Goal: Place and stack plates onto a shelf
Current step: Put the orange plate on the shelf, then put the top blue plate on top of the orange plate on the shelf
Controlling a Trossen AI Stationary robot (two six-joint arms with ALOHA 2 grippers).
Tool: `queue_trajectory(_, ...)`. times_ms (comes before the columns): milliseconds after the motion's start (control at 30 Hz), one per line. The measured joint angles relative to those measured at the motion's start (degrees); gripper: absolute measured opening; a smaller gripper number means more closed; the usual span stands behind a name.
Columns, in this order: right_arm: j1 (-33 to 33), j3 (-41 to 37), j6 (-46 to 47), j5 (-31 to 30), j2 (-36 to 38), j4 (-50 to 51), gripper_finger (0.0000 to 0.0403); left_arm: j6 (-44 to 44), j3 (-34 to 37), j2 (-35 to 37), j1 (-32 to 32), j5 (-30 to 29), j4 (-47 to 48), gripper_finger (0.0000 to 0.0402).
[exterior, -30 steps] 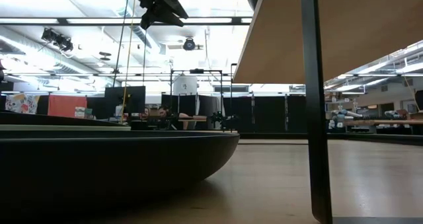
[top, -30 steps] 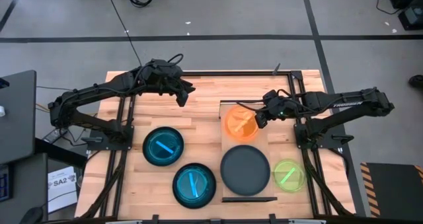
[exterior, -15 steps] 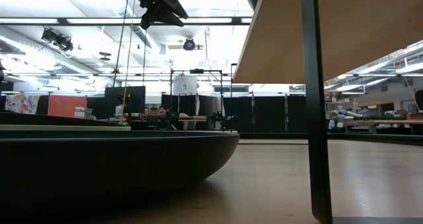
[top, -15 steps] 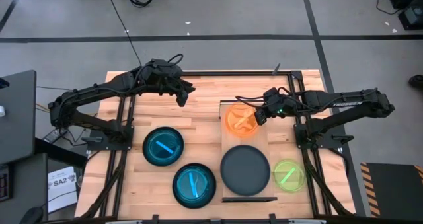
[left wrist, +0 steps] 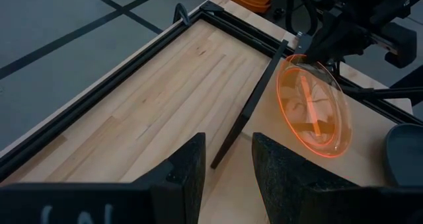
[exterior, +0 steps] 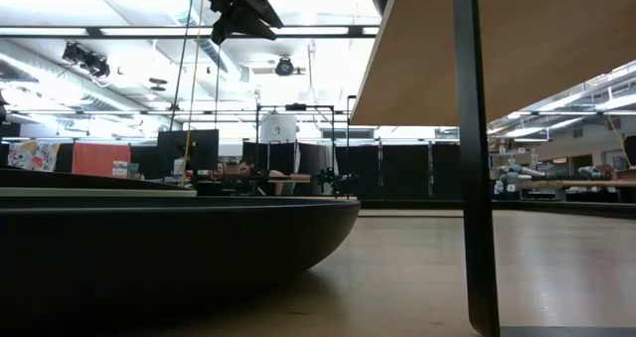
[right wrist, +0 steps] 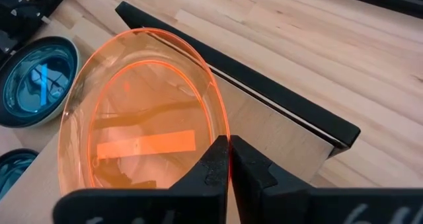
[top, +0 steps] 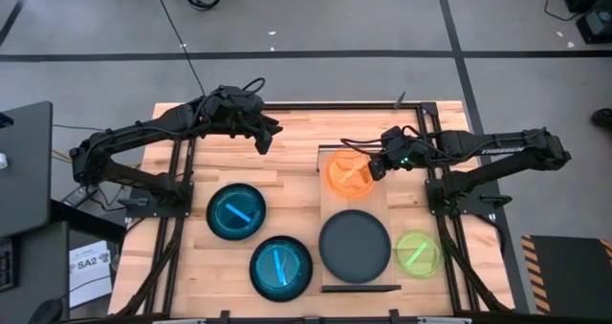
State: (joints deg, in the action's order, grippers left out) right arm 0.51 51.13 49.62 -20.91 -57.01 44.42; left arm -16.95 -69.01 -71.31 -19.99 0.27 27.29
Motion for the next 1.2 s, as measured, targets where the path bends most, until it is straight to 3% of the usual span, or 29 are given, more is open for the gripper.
queue_trajectory(600,0.0,0.0,-0.3,-2.0,0.0,3.1,0.0111,0.0,0.0,0.0,0.0,0.0,1.6,0.0131)
queue_trajectory(1200,0.0,0.0,-0.3,-1.5,0.0,3.1,0.0119,4.7,0.0,0.0,2.8,0.0,20.9,0.0131)
